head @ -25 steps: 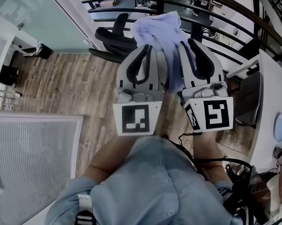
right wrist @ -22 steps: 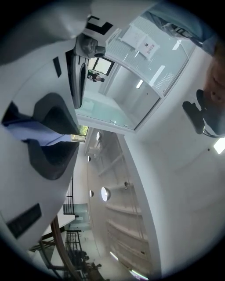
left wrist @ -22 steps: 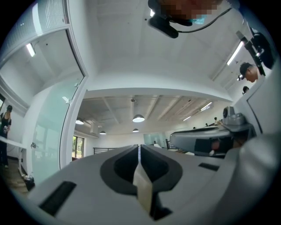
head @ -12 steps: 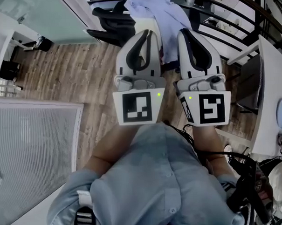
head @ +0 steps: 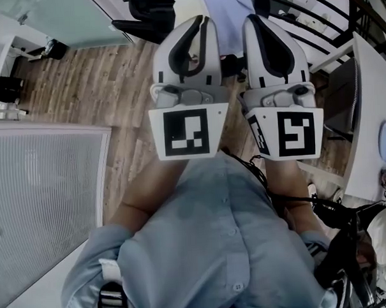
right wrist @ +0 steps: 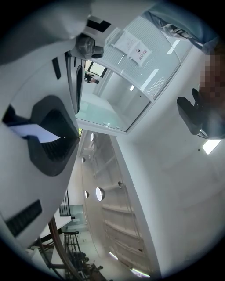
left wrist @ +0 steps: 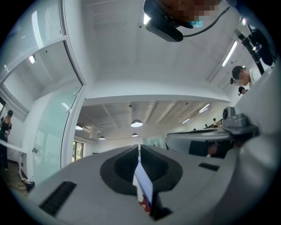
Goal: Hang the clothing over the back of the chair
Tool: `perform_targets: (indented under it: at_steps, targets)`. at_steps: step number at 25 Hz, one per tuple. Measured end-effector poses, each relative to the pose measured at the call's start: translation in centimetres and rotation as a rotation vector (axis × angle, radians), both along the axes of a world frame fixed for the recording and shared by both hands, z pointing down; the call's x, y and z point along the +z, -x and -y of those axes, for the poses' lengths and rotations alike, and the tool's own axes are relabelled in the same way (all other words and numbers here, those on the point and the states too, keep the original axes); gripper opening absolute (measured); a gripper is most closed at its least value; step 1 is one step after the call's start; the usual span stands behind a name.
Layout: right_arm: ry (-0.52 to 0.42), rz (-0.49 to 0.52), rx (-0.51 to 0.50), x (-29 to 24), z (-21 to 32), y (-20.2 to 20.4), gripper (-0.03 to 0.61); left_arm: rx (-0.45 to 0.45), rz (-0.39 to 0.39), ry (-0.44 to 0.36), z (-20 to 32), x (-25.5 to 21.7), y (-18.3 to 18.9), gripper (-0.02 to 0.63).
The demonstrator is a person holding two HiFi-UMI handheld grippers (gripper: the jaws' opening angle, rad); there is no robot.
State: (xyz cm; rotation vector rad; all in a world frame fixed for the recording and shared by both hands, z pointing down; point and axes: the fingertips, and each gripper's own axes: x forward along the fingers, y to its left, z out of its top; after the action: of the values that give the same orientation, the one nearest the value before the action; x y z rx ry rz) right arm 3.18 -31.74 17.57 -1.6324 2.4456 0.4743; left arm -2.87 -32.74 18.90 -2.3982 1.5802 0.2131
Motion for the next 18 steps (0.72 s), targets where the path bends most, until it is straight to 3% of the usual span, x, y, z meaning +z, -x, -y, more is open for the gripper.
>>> perform_targets:
  at_steps: [18]
  targets:
    - [-0.008, -0.015, -0.011, -0.5, -0.8, 1.4, 0.011, 0.000, 0.012, -0.015, -1.0, -0.7, 0.7, 0.023]
